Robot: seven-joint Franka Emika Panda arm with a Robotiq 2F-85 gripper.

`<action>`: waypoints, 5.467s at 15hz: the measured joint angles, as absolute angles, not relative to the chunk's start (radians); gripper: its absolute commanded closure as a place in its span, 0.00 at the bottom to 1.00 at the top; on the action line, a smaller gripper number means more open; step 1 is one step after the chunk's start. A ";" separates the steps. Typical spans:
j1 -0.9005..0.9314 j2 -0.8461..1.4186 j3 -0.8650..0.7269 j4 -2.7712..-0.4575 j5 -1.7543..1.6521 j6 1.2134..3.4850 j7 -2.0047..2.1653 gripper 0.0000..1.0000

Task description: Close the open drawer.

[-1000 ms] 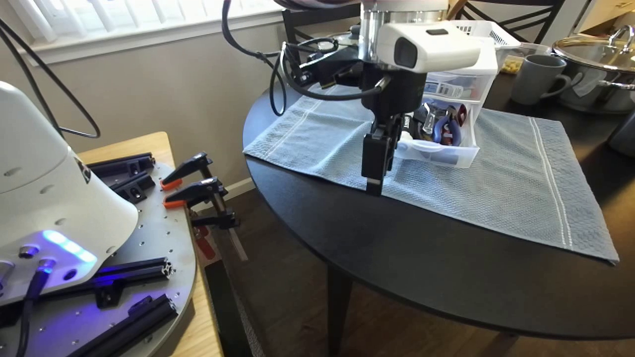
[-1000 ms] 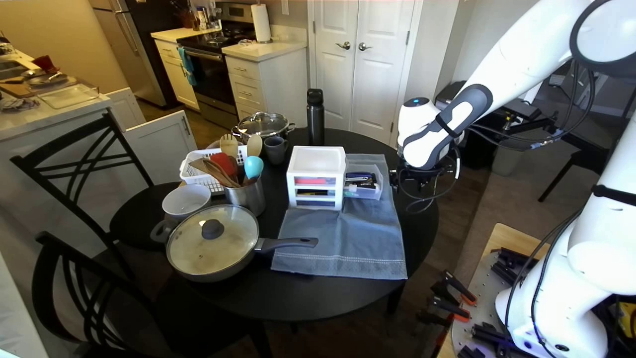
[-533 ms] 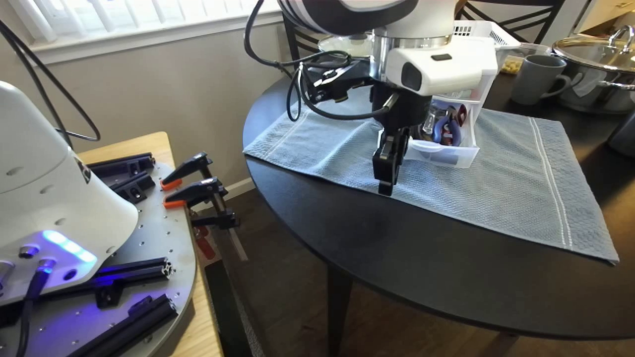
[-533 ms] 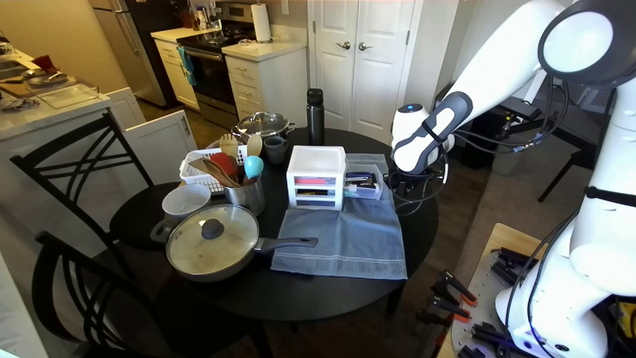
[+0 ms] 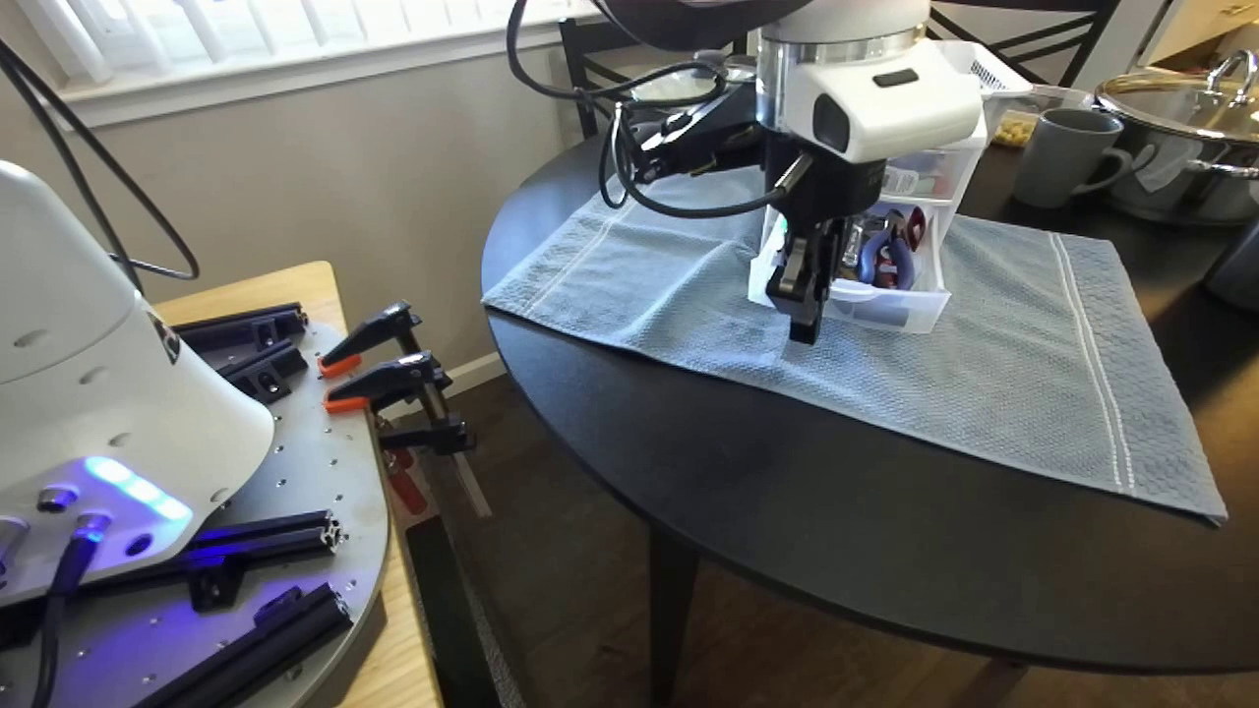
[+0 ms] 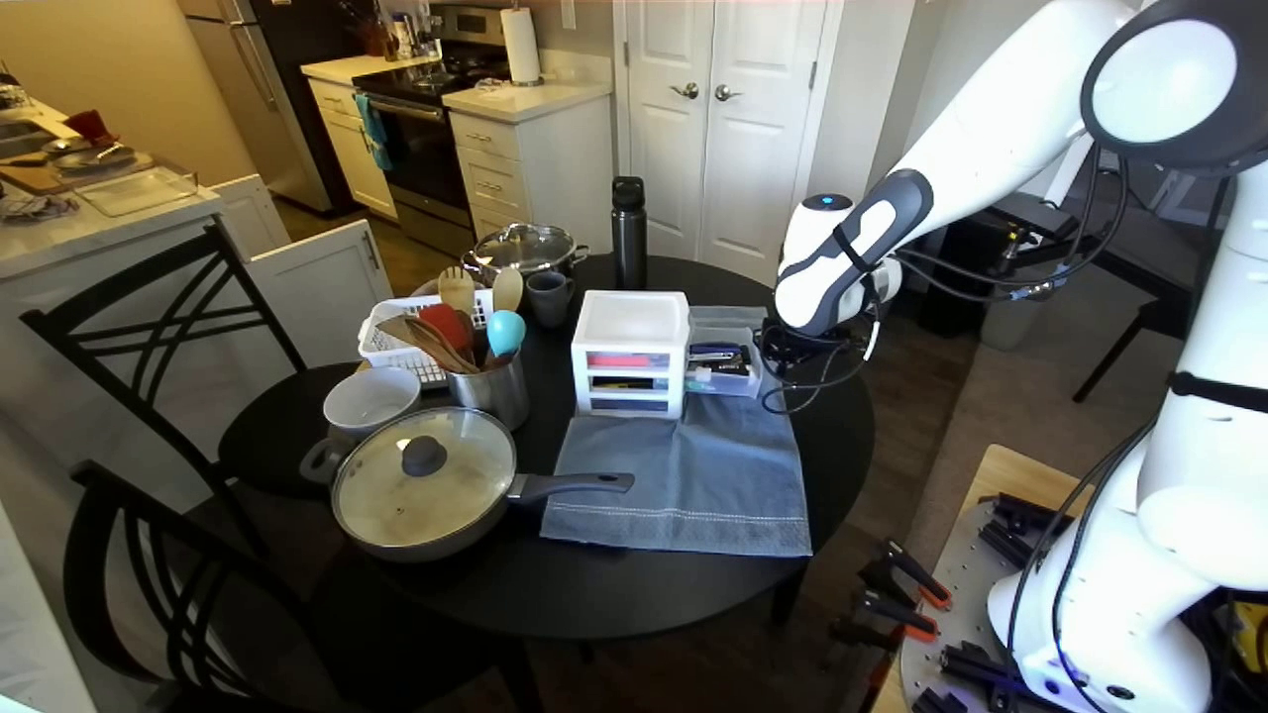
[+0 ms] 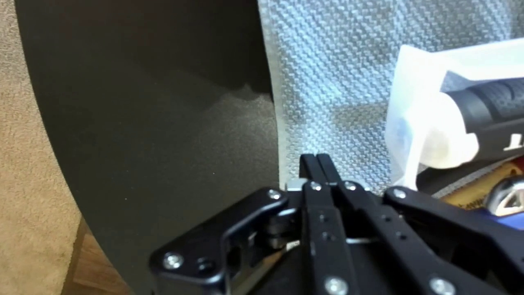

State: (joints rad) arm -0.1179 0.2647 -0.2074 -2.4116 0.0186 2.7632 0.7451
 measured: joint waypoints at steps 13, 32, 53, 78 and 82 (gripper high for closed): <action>-0.068 0.254 -0.161 -2.363 0.079 2.773 0.722 0.96; -0.094 0.331 -0.008 -2.251 0.496 2.789 0.475 0.96; -0.389 0.309 0.260 -2.253 1.212 2.861 -0.337 0.96; -0.388 0.347 0.294 -2.222 1.388 2.857 -0.516 0.96; -0.388 0.346 0.290 -2.226 1.363 2.857 -0.516 0.96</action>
State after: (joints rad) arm -0.3878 0.3455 0.2901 -2.2261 1.3634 2.8568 -0.5156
